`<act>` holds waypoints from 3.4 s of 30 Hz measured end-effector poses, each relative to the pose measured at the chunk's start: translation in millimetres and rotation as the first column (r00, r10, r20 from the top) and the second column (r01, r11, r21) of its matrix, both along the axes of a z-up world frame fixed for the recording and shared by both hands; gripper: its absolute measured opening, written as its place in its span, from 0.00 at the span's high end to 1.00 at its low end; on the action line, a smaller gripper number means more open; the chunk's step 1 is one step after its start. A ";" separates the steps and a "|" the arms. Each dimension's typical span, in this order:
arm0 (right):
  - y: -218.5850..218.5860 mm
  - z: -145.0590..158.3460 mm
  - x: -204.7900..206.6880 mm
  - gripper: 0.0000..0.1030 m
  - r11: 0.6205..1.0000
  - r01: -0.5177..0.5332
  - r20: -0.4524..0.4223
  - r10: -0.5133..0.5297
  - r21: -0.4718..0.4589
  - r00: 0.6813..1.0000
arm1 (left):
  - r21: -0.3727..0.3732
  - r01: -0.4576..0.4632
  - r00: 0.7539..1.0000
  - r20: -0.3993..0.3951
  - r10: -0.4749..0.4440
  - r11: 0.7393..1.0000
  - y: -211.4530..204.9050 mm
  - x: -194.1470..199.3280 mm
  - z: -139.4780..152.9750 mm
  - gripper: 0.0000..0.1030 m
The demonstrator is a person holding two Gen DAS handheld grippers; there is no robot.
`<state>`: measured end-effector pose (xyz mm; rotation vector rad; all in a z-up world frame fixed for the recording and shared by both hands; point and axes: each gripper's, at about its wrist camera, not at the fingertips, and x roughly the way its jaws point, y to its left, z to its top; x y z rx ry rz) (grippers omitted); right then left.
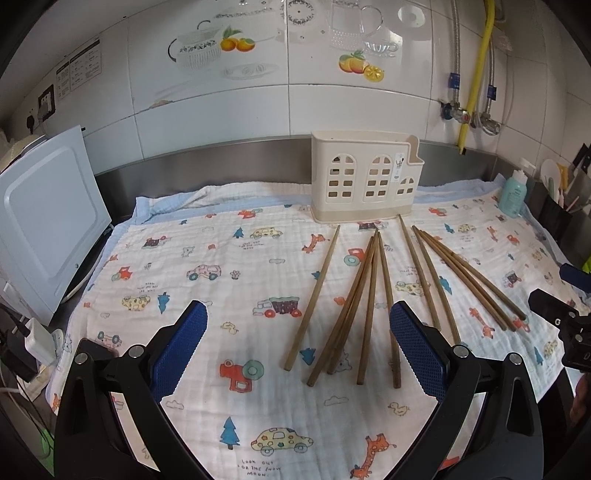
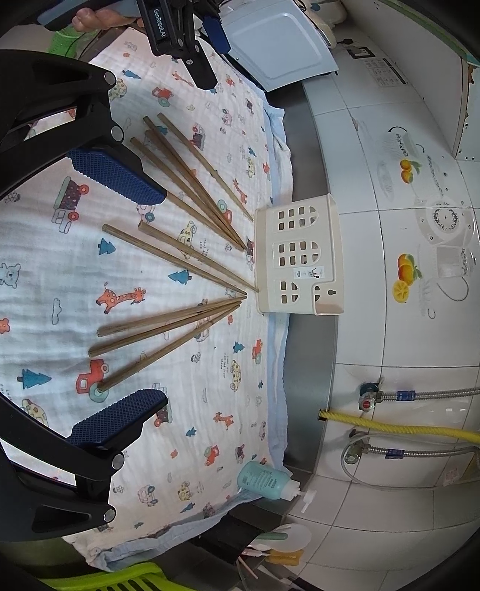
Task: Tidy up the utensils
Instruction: 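Lower the left gripper onto one wooden chopstick and close while the right gripper grasps another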
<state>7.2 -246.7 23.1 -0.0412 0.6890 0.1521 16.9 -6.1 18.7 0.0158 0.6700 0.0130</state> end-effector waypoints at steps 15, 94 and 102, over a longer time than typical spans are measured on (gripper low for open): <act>-13.0 -24.2 19.3 0.06 1.000 -0.013 -0.050 0.013 0.001 0.999 | -0.020 0.003 0.995 -0.098 -0.005 1.000 5.0 32.6 -27.0 0.05; -61.2 -82.6 62.4 0.90 1.000 -0.017 -0.164 0.016 -0.006 0.986 | -0.043 0.156 0.965 -0.208 -0.161 0.987 2.3 80.0 -92.8 0.92; -57.9 -47.5 43.0 0.93 1.000 -0.010 -0.073 0.010 0.008 0.997 | -0.096 0.151 0.966 -0.198 -0.167 0.984 8.1 74.6 -86.6 0.94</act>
